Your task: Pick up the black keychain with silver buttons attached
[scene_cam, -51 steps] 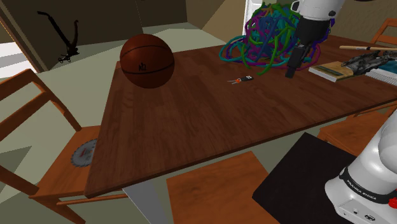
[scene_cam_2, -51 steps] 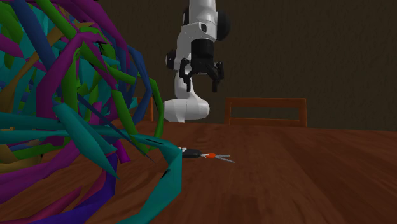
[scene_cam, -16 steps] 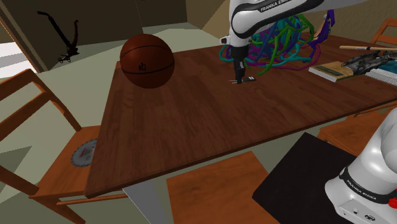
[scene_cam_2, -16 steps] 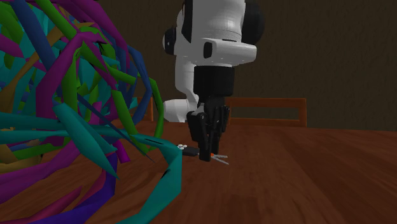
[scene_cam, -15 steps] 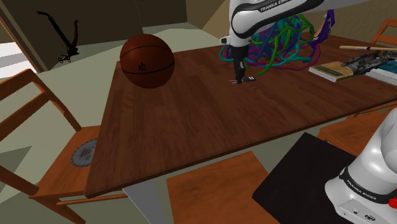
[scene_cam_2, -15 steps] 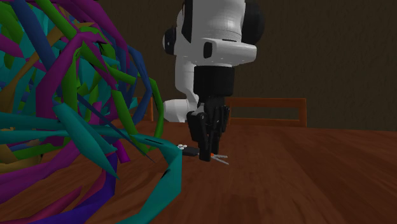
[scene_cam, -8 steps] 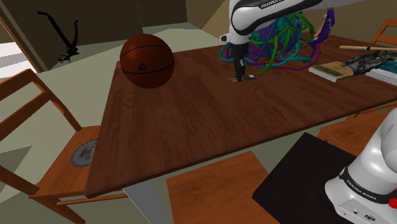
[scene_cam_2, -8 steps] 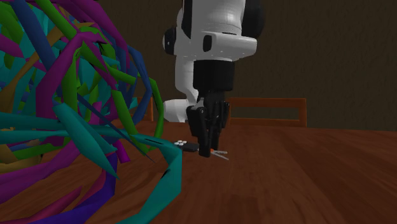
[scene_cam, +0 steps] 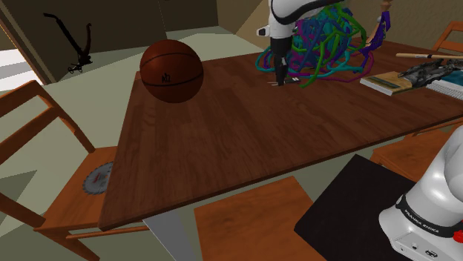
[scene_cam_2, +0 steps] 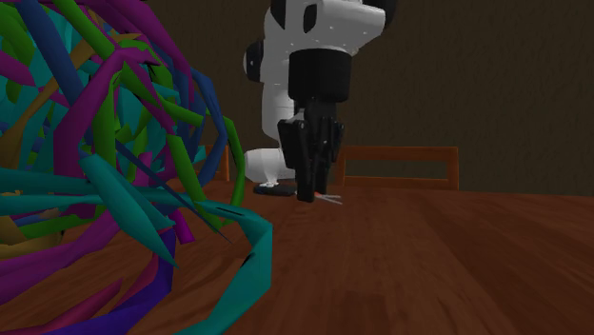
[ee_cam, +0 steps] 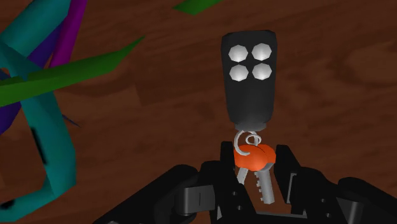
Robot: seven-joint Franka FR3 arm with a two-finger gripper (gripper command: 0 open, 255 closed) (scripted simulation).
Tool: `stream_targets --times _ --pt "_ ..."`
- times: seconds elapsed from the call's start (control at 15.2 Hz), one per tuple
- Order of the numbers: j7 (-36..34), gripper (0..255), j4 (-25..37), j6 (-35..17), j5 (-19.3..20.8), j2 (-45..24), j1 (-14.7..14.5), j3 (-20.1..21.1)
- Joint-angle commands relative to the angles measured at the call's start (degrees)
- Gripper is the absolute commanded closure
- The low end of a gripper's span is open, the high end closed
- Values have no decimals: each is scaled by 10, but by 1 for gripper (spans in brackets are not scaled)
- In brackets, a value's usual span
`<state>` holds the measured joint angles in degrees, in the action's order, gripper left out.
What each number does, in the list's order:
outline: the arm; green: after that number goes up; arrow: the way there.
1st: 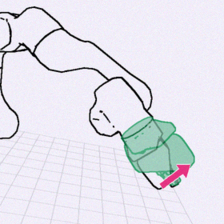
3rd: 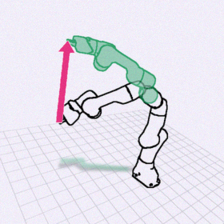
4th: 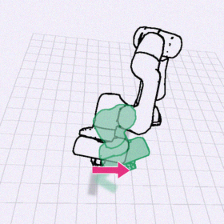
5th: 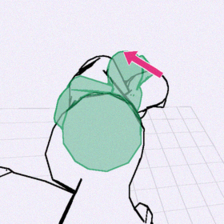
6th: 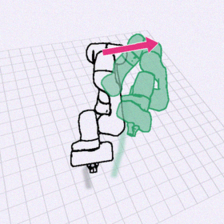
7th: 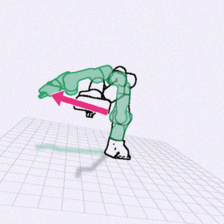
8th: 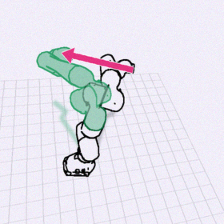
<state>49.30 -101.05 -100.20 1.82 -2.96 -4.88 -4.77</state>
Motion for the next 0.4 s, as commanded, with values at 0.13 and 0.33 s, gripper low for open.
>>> stream_targets --times 0.13,0.33 --pt "0 255 32 31 0 -1 0 0" --pt "0 255 41 40 0 -2 0 0"
